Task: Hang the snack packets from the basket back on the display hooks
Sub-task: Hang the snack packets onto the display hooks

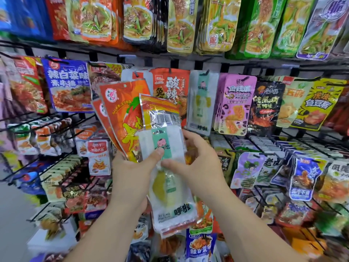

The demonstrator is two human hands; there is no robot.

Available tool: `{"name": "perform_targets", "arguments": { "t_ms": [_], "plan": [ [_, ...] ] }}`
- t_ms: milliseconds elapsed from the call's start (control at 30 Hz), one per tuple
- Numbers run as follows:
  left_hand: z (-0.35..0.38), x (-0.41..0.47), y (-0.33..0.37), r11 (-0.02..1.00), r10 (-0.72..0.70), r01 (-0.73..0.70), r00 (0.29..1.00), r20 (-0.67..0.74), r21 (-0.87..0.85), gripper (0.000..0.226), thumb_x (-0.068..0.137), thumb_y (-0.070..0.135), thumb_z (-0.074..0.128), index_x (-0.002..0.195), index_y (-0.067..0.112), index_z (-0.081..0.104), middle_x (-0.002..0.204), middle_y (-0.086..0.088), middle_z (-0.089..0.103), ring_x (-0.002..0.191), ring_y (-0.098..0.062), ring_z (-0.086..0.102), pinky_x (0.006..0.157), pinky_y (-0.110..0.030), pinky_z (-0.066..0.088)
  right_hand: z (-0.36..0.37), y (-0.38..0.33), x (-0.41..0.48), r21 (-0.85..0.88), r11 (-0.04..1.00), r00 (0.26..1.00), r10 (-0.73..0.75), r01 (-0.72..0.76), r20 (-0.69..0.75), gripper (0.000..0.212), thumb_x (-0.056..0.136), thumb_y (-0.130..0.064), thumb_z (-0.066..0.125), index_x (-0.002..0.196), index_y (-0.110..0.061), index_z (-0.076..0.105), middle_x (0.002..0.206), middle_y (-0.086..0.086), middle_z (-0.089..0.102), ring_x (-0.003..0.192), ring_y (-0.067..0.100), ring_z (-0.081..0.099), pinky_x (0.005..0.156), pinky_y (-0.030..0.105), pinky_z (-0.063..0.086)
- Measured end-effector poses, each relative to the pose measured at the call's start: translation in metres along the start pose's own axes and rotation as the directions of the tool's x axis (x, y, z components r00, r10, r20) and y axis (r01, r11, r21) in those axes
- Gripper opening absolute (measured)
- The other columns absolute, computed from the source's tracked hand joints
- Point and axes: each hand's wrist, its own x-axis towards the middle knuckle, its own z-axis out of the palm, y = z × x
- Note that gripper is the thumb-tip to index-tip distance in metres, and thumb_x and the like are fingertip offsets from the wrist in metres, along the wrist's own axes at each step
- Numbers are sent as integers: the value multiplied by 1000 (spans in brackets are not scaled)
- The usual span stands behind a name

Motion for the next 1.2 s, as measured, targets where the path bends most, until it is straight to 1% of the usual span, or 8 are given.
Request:
{"name": "perform_targets", "arguments": {
  "t_ms": [100,233,500,667,933,1067,1133,1200],
  "plan": [
    [-3,2,-2,1000,-9,10,1000,-8,20,50,84,4,83,86,33,43,68,22,74,67,0,73,76,-40,60,-1,4,-1,89,996,1000,16,-17,15,63,76,-30,91,131,-42,63,116,-14,72,101,11,70,86,41,61],
    [1,0,-2,999,6,-5,999,-33,35,45,88,14,81,85,35,41,75,18,67,66,10,66,67,-25,51,-8,4,-2,161,987,999,7,-12,31,38,89,-11,79,120,-31,70,104,-13,78,94,10,74,86,43,63],
    [1,4,-4,998,-24,24,1000,-14,62,43,77,25,90,109,32,62,103,3,80,97,-27,77,90,-62,58,-16,4,2,306,946,993,90,-109,76,33,97,-3,67,116,-31,68,105,-7,79,95,16,76,91,52,61],
    [6,7,-6,997,2,-5,999,32,75,52,79,19,90,123,27,63,111,5,78,105,-21,75,99,-55,56,-11,4,2,309,943,992,103,-121,73,35,101,-9,59,113,-42,65,109,-6,77,97,21,75,90,56,60],
    [5,15,-12,997,54,-58,994,95,40,41,86,13,83,123,17,65,101,9,80,91,-10,77,80,-35,59,-29,2,15,273,961,998,61,-51,-28,12,103,-26,62,101,-28,74,98,8,77,94,43,70,80,67,57],
    [2,20,-6,999,44,-45,998,43,26,55,79,29,90,127,23,63,115,3,78,107,-23,75,95,-54,56,-46,-7,33,266,963,987,84,-46,-134,17,104,-16,59,100,-22,74,100,24,73,75,38,68,70,71,55],
    [3,23,-1,996,83,-83,996,25,33,72,74,41,93,130,15,55,119,5,73,110,-15,69,101,-43,50,-56,-18,45,316,948,979,104,-44,-173,18,103,-12,59,98,-19,75,89,22,73,70,28,63,67,67,56],
    [0,27,-2,995,97,-97,995,11,6,43,84,30,86,111,23,53,105,13,64,86,9,63,86,-20,45,-62,-30,59,334,942,974,92,-17,-209,15,102,-13,62,97,-17,76,77,9,73,67,24,63,65,58,57]
  ]
}}
